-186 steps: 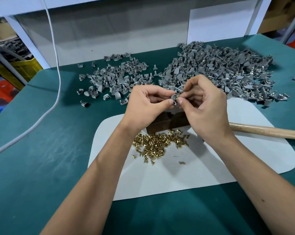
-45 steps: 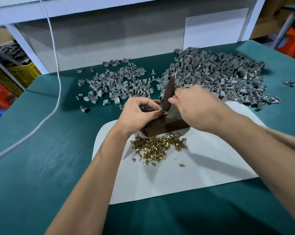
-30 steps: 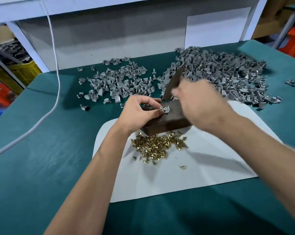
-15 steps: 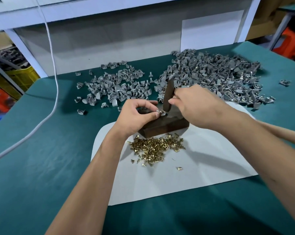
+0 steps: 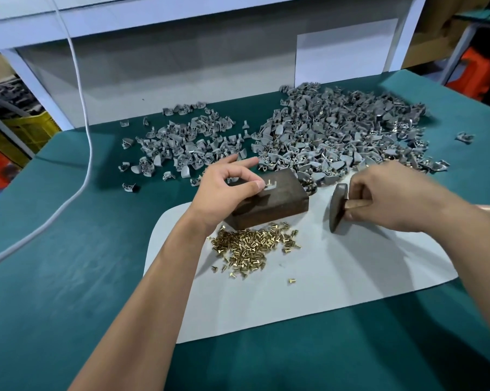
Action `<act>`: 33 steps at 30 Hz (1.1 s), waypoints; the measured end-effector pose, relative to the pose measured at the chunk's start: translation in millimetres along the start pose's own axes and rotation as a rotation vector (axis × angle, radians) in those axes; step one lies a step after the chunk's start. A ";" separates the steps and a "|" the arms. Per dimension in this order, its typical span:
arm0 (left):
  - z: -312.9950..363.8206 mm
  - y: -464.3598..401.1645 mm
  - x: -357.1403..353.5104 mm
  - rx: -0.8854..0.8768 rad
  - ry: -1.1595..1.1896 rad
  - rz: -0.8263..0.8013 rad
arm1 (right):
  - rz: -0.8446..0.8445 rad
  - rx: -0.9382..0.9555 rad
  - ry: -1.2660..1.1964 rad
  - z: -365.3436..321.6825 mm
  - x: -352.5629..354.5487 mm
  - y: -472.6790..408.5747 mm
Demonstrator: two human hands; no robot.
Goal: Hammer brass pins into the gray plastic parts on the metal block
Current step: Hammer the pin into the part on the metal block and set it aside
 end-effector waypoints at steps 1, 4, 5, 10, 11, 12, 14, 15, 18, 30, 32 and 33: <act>0.1 0.3 -1.1 -0.001 0.005 -0.006 | 0.010 -0.008 -0.011 -0.3 0.3 0.5; 0.7 1.4 -3.4 -0.005 0.005 -0.013 | 0.098 0.062 0.024 -6.0 6.7 -1.7; 1.1 1.8 -3.6 -0.012 0.002 -0.015 | 0.143 0.096 0.002 -12.0 8.7 -3.1; 5.4 2.1 -5.6 -0.049 0.003 -0.041 | 0.329 0.282 -0.235 -64.8 11.2 -11.8; 6.2 2.0 -5.9 -0.058 0.008 -0.051 | 0.355 0.323 -0.239 -72.6 10.4 -13.9; 6.9 1.7 -6.2 -0.068 0.011 -0.062 | 0.383 0.356 -0.244 -77.4 9.7 -16.1; 7.4 1.1 -7.3 -0.076 0.068 -0.069 | 0.410 0.375 -0.277 -78.4 7.5 -20.7; 7.2 0.2 -6.5 -0.070 0.129 -0.033 | 0.412 0.350 -0.295 -76.3 6.1 -23.2; 0.1 -4.6 7.5 -0.112 0.106 0.218 | 0.460 0.119 -0.308 -59.9 1.0 -31.7; -19.6 -4.2 24.1 -0.049 -0.397 0.206 | -0.268 0.699 -0.577 -73.6 -3.4 1.1; -20.7 -3.6 24.6 -0.077 -0.411 0.226 | -0.353 0.748 -0.512 -81.4 -9.7 4.7; -21.4 -3.0 24.8 -0.091 -0.432 0.235 | -0.358 0.761 -0.486 -85.1 -12.1 5.4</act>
Point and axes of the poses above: each hand's wrist, its own y-axis away from the middle knuckle, its own x-axis out of the back of the hand, z = x × y, the point moved 2 cm from there along -y, towards the middle knuckle, and after that the axes turned 13 degrees about y, right-handed, at the moved point
